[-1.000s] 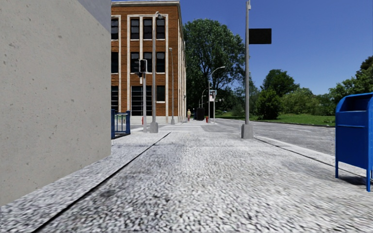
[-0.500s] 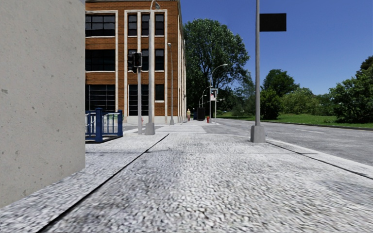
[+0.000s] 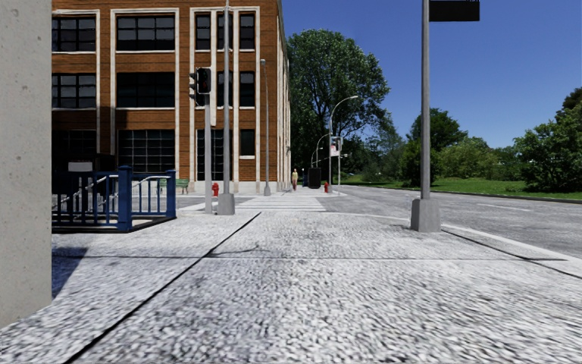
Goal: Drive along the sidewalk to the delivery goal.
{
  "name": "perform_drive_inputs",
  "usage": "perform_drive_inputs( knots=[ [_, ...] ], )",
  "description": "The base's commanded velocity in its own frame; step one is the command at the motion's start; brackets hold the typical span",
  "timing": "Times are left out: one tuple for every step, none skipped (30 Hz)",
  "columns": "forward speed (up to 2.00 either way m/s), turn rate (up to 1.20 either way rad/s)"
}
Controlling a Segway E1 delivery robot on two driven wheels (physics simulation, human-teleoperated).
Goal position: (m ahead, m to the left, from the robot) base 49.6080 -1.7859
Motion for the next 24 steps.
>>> perform_drive_inputs(
  knots=[
    [1.96, 0.0],
    [1.96, 0.0],
    [1.96, 0.0],
    [1.96, 0.0],
    [1.96, 0.0],
    [1.96, 0.0],
    [1.96, 0.0],
    [1.96, 0.0],
    [1.96, 0.0],
    [1.96, 0.0],
    [1.96, 0.0],
    [1.96, 0.0],
    [1.96, 0.0],
    [1.96, 0.0],
    [1.96, 0.0],
    [1.96, 0.0],
    [1.96, 0.0],
    [1.96, 0.0],
    [1.96, 0.0],
    [1.96, 0.05],
    [1.96, 0.07],
    [1.96, 0.07],
    [1.96, 0.07],
    [1.96, 0.04]
  ],
)
